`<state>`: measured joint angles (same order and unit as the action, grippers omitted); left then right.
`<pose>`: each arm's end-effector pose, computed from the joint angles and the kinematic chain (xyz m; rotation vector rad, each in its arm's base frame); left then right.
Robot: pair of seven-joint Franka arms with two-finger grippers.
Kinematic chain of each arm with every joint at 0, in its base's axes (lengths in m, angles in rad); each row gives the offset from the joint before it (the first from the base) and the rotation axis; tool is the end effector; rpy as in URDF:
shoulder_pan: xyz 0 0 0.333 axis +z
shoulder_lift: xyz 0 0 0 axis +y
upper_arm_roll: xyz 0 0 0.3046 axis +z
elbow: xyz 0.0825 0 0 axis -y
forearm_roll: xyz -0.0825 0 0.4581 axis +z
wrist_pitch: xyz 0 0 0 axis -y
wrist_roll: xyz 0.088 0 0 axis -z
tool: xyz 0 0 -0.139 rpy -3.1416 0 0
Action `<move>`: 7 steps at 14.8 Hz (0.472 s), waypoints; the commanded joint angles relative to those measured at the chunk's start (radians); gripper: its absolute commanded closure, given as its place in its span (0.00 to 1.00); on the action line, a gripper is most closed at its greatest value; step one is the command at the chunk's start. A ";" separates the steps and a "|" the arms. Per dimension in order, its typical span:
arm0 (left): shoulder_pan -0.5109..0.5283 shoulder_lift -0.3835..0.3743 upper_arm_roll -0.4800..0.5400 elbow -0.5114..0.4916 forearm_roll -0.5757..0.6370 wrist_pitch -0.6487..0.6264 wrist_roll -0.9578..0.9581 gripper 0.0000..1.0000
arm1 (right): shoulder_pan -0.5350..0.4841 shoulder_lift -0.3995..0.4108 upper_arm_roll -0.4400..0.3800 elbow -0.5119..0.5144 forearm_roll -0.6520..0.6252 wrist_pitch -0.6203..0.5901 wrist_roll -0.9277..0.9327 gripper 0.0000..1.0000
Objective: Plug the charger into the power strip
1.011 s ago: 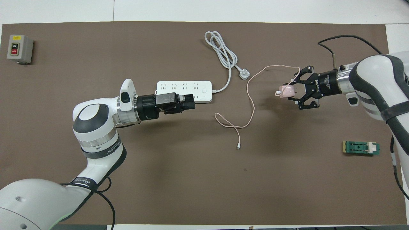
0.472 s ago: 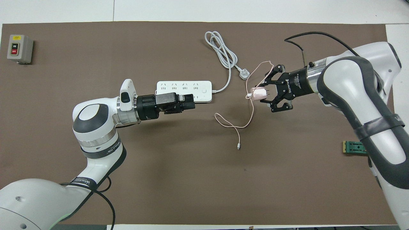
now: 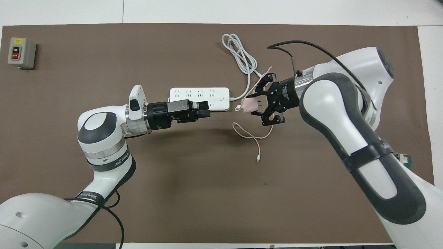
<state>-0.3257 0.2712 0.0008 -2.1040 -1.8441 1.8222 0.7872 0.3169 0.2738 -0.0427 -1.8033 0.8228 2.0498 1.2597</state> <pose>0.5749 -0.3082 0.2663 1.5671 0.0757 -0.0063 0.6565 0.2489 0.3352 -1.9692 1.6421 0.6813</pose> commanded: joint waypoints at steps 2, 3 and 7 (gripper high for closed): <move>-0.003 -0.003 -0.002 -0.010 -0.006 0.014 0.020 0.00 | 0.059 -0.001 0.003 0.041 -0.011 0.027 0.096 1.00; -0.009 -0.003 -0.002 -0.010 -0.006 0.017 0.021 0.00 | 0.074 0.002 0.003 0.053 -0.011 0.036 0.119 1.00; -0.012 -0.003 -0.004 -0.008 -0.006 0.019 0.023 0.00 | 0.120 0.011 0.003 0.065 -0.008 0.104 0.144 1.00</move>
<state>-0.3300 0.2714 -0.0032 -2.1040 -1.8441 1.8247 0.7879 0.4231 0.2739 -0.0408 -1.7520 0.8228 2.1258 1.3777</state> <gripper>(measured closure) 0.000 0.493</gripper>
